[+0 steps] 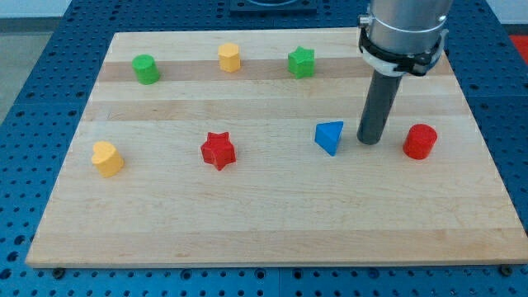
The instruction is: Push the blue triangle towards red star
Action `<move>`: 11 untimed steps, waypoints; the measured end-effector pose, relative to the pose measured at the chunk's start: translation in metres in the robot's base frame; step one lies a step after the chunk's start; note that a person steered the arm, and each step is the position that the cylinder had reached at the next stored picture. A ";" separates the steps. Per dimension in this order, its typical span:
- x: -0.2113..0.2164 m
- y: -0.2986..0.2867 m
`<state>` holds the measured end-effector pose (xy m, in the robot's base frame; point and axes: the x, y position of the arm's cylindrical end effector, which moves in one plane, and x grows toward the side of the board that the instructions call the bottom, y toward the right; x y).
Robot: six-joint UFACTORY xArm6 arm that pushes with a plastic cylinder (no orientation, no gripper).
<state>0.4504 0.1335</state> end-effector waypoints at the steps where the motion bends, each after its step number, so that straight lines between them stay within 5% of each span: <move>1: 0.030 -0.001; 6: -0.011 -0.002; 11: 0.000 -0.168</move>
